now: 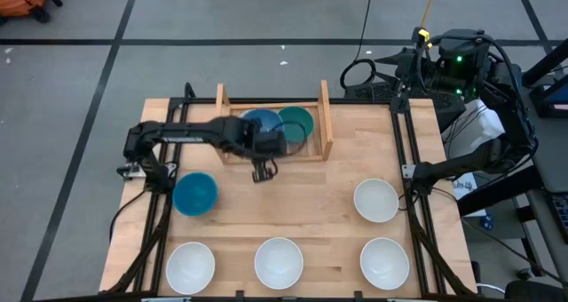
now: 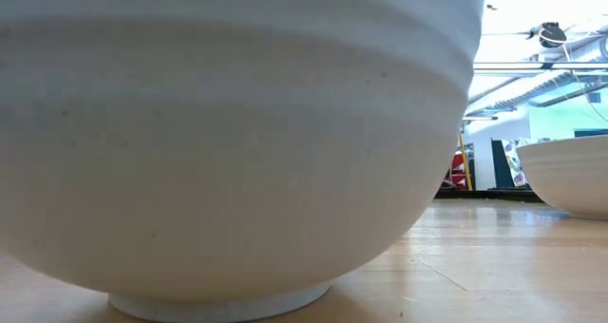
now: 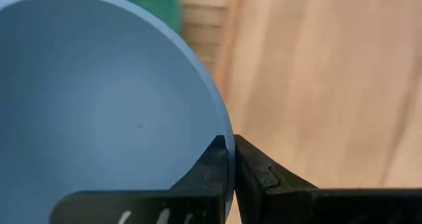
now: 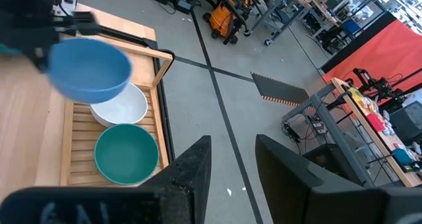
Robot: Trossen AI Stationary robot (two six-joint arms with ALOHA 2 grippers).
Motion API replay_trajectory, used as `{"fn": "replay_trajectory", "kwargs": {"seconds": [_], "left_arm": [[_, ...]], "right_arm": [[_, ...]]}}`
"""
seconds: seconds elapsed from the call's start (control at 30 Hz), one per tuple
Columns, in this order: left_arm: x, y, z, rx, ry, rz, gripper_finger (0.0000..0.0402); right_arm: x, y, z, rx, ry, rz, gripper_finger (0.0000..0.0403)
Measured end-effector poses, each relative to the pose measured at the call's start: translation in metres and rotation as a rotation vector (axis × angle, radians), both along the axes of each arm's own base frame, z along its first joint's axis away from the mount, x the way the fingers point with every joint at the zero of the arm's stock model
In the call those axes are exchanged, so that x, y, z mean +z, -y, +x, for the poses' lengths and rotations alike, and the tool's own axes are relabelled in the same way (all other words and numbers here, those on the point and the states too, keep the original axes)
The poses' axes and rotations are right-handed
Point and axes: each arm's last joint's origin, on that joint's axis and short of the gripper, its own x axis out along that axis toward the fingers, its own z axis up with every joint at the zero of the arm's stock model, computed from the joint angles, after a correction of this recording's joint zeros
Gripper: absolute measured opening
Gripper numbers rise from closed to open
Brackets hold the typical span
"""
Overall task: Place and stack bowls onto a shelf
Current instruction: Stack the blue bowl on the white bowl on the shelf
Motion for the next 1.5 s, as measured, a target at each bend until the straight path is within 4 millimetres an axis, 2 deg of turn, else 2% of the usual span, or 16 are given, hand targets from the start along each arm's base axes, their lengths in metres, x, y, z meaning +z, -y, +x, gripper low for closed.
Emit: {"fn": "replay_trajectory", "kwargs": {"seconds": [0.17,0.33,0.6,0.9,1.23,1.5], "left_arm": [[0.001,-0.04,-0.003,0.06,-0.003,-0.001,0.001],[-0.004,-0.074,-0.01,0.084,-0.009,-0.086,0.001],[-0.018,-0.107,-0.014,0.114,0.03,-0.156,0.001],[-0.051,-0.112,-0.017,0.113,-0.024,-0.195,0.001],[-0.087,-0.11,-0.016,0.082,-0.009,-0.252,0.001],[-0.102,-0.113,-0.024,0.105,-0.061,-0.264,0.001]], "right_arm": [[0.0,0.0,0.0,0.0,0.0,0.001,0.0114],[0.0,0.0,0.0,-0.001,0.001,0.002,0.0114],[0.002,0.0,0.001,-0.001,0.022,-0.007,0.0114],[0.002,0.0,0.001,0.0,0.021,-0.009,0.0114],[0.002,0.0,0.001,0.005,0.013,-0.022,0.0114],[0.002,0.0,0.001,0.005,0.013,-0.022,0.0114]]}}
